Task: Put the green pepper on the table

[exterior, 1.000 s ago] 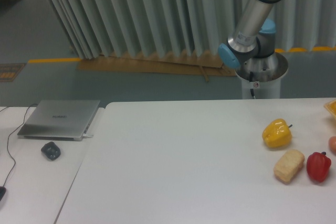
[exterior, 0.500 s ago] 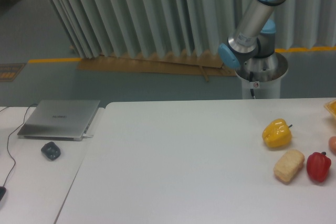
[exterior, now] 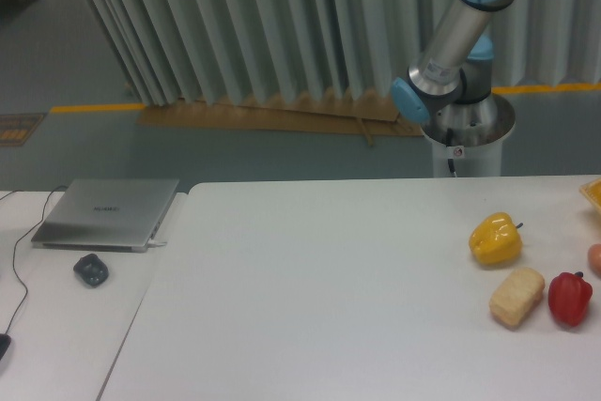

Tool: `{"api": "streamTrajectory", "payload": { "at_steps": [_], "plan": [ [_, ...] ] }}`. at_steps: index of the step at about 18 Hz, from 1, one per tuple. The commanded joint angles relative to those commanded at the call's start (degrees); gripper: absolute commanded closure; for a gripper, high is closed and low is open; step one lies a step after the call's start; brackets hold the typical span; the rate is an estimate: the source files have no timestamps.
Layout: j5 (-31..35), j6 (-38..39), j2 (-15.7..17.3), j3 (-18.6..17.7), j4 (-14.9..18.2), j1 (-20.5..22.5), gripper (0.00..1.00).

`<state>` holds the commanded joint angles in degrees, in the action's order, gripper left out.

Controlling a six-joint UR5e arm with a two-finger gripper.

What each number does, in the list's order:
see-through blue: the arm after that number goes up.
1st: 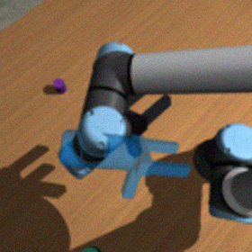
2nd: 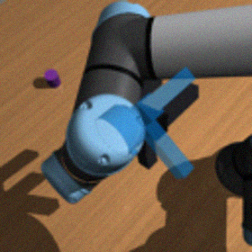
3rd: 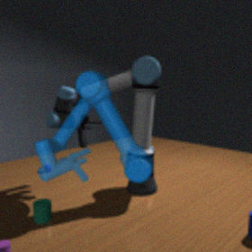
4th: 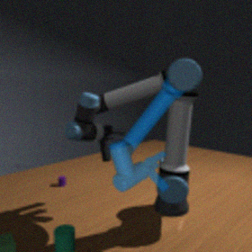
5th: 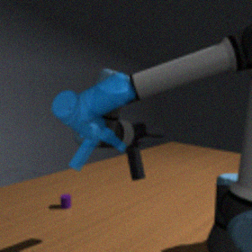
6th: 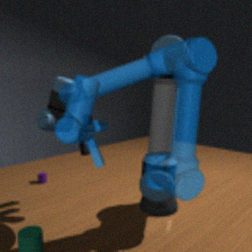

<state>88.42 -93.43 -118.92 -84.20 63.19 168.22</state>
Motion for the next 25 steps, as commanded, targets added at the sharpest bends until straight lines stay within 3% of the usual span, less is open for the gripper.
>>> {"api": "streamTrajectory", "payload": {
  "at_steps": [2, 9, 19, 25],
  "plan": [
    [0.0, 0.0, 0.0, -0.2, 0.0, 0.0, 0.20],
    [0.9, -0.1, 0.5, -0.4, 0.1, -0.3, 0.49],
    [1.5, -0.1, 4.3, -1.1, 1.1, -1.8, 0.49],
    [1.5, -0.2, 6.5, -1.7, 3.6, -4.5, 0.48]
  ]
}}
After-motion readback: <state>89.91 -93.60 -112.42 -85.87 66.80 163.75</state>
